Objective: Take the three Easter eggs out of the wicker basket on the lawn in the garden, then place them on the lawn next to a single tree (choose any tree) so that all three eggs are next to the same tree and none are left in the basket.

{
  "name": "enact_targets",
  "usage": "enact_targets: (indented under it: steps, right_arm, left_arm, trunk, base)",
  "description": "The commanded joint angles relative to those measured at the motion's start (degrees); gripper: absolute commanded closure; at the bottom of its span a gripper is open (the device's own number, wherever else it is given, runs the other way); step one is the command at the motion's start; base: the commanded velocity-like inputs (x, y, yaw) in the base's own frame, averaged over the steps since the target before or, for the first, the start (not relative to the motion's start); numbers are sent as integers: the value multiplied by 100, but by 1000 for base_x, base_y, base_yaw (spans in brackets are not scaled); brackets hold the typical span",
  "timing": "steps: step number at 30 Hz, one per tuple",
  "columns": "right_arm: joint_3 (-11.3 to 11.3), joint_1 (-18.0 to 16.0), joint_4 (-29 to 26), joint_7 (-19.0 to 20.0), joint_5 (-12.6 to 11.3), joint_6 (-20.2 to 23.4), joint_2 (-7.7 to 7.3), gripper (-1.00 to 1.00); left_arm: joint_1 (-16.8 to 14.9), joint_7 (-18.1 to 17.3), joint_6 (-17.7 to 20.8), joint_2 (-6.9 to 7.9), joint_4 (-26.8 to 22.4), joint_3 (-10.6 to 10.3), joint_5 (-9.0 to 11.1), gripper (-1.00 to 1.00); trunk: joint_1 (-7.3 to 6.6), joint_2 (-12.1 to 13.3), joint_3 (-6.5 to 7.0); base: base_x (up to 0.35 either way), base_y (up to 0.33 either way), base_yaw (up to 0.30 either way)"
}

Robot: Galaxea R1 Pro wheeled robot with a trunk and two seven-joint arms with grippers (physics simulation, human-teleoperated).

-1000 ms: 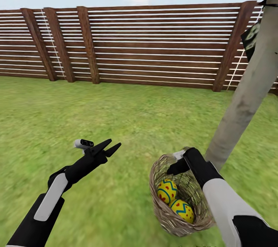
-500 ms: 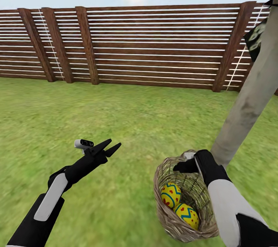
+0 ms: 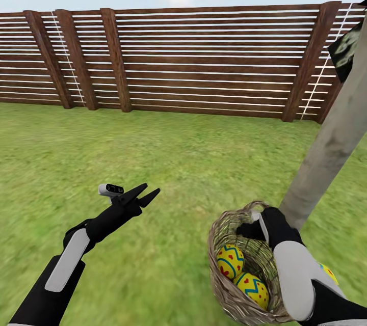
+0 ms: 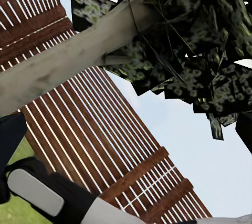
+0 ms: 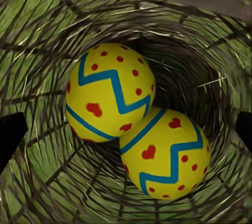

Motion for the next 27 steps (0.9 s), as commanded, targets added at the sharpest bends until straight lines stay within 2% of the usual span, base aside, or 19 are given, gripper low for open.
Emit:
enact_targets:
  steps: [1,3,7,9,11,14,21,27]
  right_arm:
    - [-101,-5,28,-218,56,6,55,-100]
    - [-140,-5,56,-423,53,0,117,-100]
    - [-166,-5,68,-509,19,-6,143,-100]
    - [-176,-5,69,-520,-149,-7,141,-100]
    - [-172,-5,78,-535,-458,-5,132,-100]
    - [-169,-5,86,-551,-633,-5,134,-100]
    - [-170,42,94,-558,-704,1,133,-100]
    - [-176,55,88,-585,-706,-3,127,-100]
  left_arm:
    - [-3,3,31,5,1,-8,38,-100]
    - [-3,0,34,6,1,-8,38,-100]
    - [-3,2,32,6,1,-8,38,-100]
    - [-3,0,31,6,1,-8,38,-100]
    - [-3,4,34,2,5,-8,38,-100]
    - [-3,5,38,-2,5,-8,38,-100]
    - [-3,5,38,-3,4,-8,38,-100]
    - [-3,5,31,-3,5,-8,38,-100]
  trunk:
    - [-1,-2,-5]
    - [-1,-2,-5]
    - [-1,-2,-5]
    - [-1,-2,-5]
    - [-1,-2,-5]
    - [-1,-2,-5]
    - [-1,-2,5]
    - [-1,-2,25]
  base:
    - [0,0,0]
    - [0,0,0]
    - [0,0,0]
    - [0,0,0]
    - [0,0,0]
    - [36,40,-16]
    - [177,202,-192]
    - [49,47,-277]
